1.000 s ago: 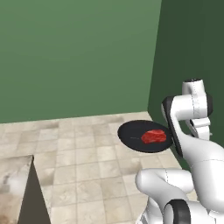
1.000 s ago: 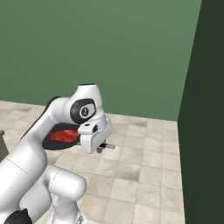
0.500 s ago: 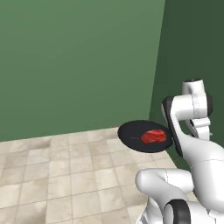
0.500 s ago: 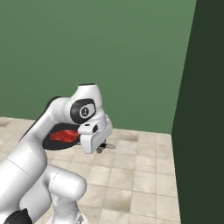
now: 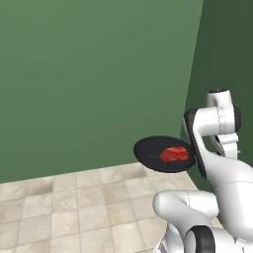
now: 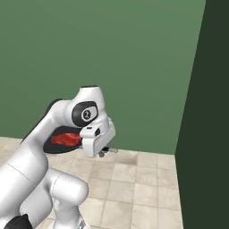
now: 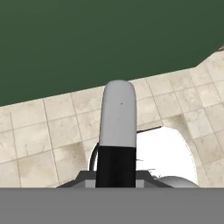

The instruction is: Pick up the pan with the steak in it and place it on the dining table. Then place the steak on the plate.

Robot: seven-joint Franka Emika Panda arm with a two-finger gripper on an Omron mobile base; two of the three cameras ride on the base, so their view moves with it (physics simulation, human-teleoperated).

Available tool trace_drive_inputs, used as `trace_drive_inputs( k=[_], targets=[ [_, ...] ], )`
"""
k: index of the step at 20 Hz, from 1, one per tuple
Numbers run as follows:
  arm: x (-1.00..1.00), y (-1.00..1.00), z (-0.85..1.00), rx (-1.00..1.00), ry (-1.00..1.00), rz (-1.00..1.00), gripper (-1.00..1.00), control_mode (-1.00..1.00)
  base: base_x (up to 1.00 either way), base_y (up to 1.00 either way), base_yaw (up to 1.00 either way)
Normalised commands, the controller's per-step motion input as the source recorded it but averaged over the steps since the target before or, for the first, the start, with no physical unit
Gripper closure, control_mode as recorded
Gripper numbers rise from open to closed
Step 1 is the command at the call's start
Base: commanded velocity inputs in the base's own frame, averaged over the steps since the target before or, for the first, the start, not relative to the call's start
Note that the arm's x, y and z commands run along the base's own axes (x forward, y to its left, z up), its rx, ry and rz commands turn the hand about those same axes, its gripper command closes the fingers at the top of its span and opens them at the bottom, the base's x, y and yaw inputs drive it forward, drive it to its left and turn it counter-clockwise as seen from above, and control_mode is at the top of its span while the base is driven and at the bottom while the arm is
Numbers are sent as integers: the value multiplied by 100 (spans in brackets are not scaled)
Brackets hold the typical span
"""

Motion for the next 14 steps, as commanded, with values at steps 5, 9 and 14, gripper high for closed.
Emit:
trace_drive_inputs(
  k=[5,9,14],
  targets=[
    [0,0,0,0,0,0,100,100,86,-12,5],
    [0,0,0,0,0,0,100,100,37,-4,33],
    [0,0,0,0,0,0,100,100,1,0,46]
  ],
)
